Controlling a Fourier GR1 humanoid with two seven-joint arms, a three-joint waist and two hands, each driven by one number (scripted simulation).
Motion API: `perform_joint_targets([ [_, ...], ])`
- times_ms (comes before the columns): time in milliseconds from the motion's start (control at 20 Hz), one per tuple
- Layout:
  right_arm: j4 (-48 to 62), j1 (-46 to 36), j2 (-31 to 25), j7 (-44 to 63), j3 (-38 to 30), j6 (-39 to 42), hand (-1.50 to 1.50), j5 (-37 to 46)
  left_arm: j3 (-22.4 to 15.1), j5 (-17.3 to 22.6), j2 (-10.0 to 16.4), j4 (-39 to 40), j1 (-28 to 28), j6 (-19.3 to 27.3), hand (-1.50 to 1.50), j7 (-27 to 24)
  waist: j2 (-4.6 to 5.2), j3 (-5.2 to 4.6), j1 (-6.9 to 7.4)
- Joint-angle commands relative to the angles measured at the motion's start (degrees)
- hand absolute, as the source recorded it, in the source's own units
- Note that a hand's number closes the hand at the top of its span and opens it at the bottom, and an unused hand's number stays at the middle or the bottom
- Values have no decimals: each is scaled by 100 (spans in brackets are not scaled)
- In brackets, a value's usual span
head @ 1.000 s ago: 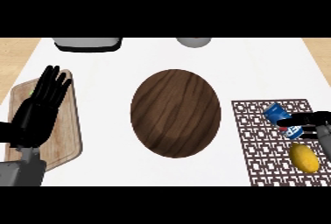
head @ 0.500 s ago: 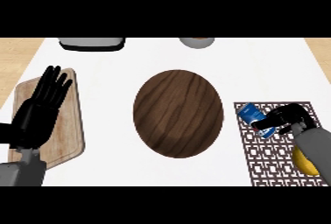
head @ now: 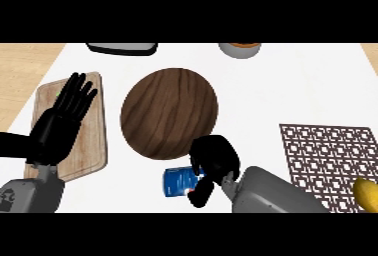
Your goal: Pick the can from the placemat and place it in the bowl
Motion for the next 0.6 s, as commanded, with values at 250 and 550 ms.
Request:
perform_joint_targets([
  [250, -1726, -275, 1189, 1893, 1234, -194, 150, 2134, 455, 39, 92, 169, 206, 80, 0, -249, 3, 16, -637],
  [550, -2813, -446, 1052, 2930, 616, 668, 150, 2856, 435, 49, 93, -25, 308, 75, 0, -98, 6, 19, -664],
])
